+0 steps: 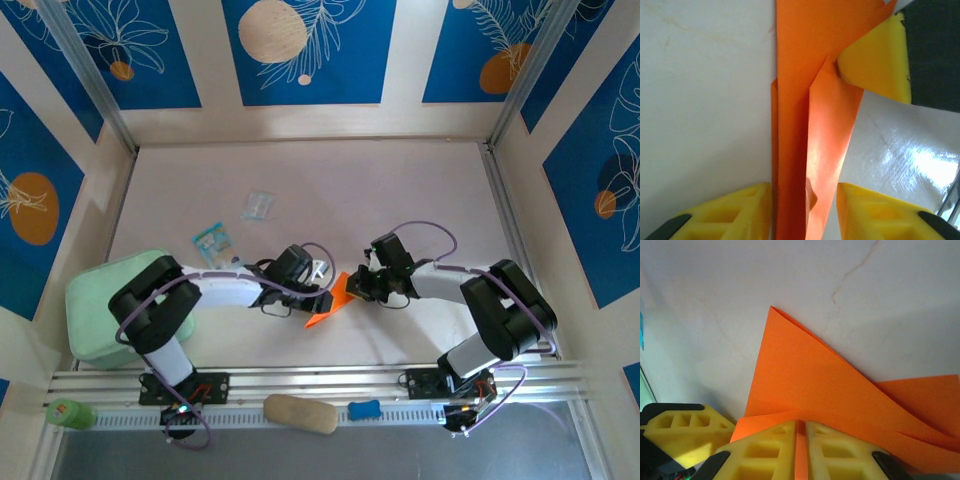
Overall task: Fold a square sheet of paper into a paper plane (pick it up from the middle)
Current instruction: Perform the fifth fold on the wing at the bottom-center of the table.
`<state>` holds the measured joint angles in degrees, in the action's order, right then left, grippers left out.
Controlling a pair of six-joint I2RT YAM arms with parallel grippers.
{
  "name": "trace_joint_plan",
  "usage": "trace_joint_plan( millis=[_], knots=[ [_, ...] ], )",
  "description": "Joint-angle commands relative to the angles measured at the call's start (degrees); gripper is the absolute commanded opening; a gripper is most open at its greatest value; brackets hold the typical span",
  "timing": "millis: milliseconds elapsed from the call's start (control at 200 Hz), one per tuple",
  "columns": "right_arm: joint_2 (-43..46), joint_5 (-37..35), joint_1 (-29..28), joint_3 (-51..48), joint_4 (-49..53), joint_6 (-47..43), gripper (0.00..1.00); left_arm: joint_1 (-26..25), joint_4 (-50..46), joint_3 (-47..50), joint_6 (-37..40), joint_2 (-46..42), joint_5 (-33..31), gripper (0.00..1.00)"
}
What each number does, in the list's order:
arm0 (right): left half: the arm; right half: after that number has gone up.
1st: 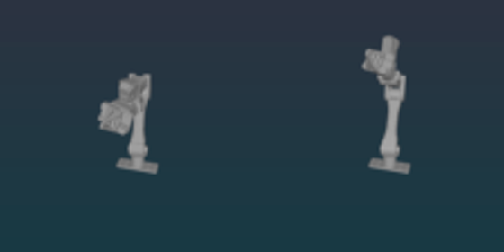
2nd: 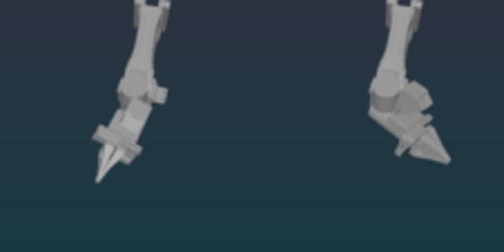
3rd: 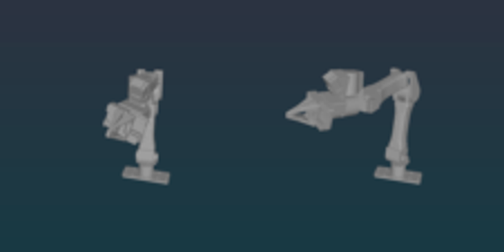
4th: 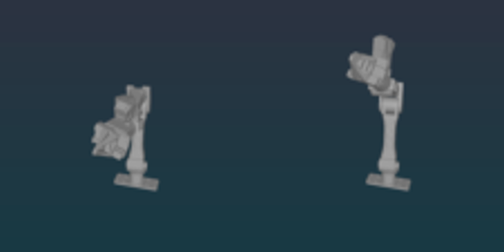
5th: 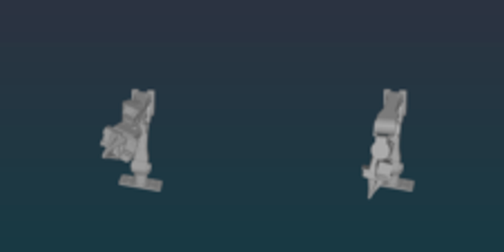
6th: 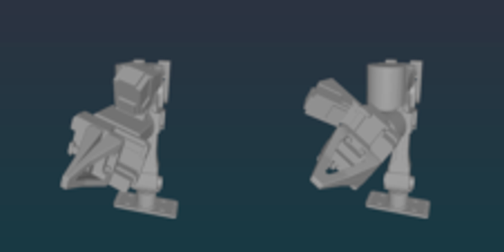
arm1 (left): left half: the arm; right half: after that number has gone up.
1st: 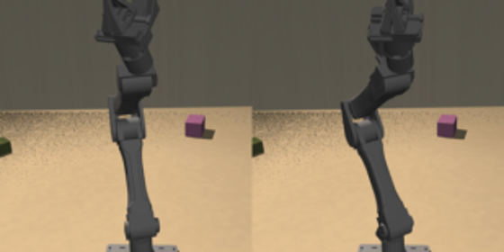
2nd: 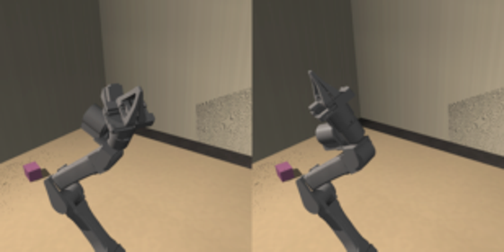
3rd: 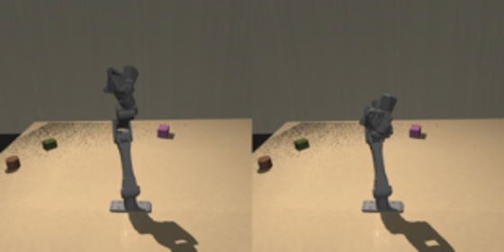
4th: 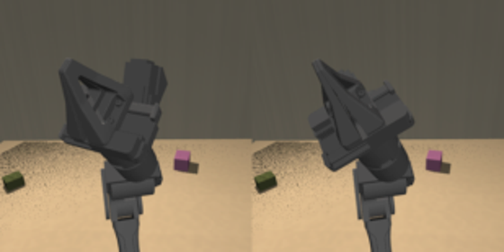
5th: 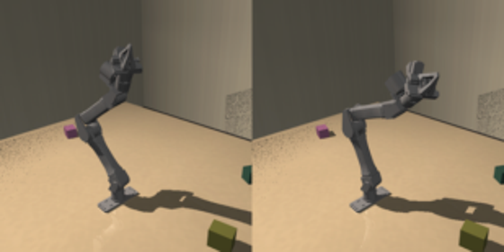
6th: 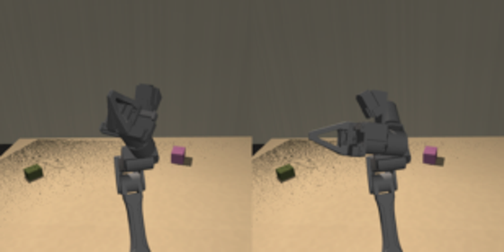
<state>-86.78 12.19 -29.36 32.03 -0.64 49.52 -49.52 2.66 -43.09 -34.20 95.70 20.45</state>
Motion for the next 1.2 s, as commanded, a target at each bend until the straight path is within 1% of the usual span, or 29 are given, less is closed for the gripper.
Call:
trace_joint_plan(
  millis=[0, 40, 225, 320, 415, 525, 635, 890, 1195],
  knots=[
    [0.91, 1.46, 0.28, -1.6, -0.03, 0.49, 0.13, -1.11, -3.45, 1.66, 0.15, -0.4, 1.58, 0.37],
    [1.06, 1.73, 0.27, -1.93, -0.59, 0.72, 0.14, -1.17, -4.66, 1.28, 0.59, 0.2, 1.32, 0.35],
    [1.82, 2.57, 0.6, -1.65, -0.69, 0.68, 0.14, -1.89, -7.33, 1.99, 1.84, 2.26, -0.23, 0.15],
    [2.48, 0.82, 1.01, -1.11, 1.65, 0.5, 0.14, -2.71, -8.93, 2.21, 2.54, 3.06, -1.22, 0.11],
    [2.93, -0.64, 2.28, -1.07, 3.12, 0.3, 0.15, -3.53, -9.31, 2.85, 2.57, 3.54, -2.17, 0.09],
    [3.11, -0.1, 4.16, -1.43, 3.42, 0.52, 0.16, -4.23, -9.42, 3.13, 2.21, 4.18, -2.67, 0.09],
    [3.11, -1.26, 5.24, -1.56, 4.64, 0.7, 0.16, -4.92, -9.34, 2.99, 1.96, 4.58, -3.22, 0.08],
    [3.96, -2.12, 9.92, -2.87, 5.32, 2.15, 0.16, -5.5, -9.61, 2.79, 1.94, 5.02, -4.08, 0.06],
    [5.63, -1.99, 13.96, -4.97, 3.48, 1.56, 0.16, -5.77, -9.41, 3.18, 1.38, 4.28, -4.36, 0.05]
  ],
)
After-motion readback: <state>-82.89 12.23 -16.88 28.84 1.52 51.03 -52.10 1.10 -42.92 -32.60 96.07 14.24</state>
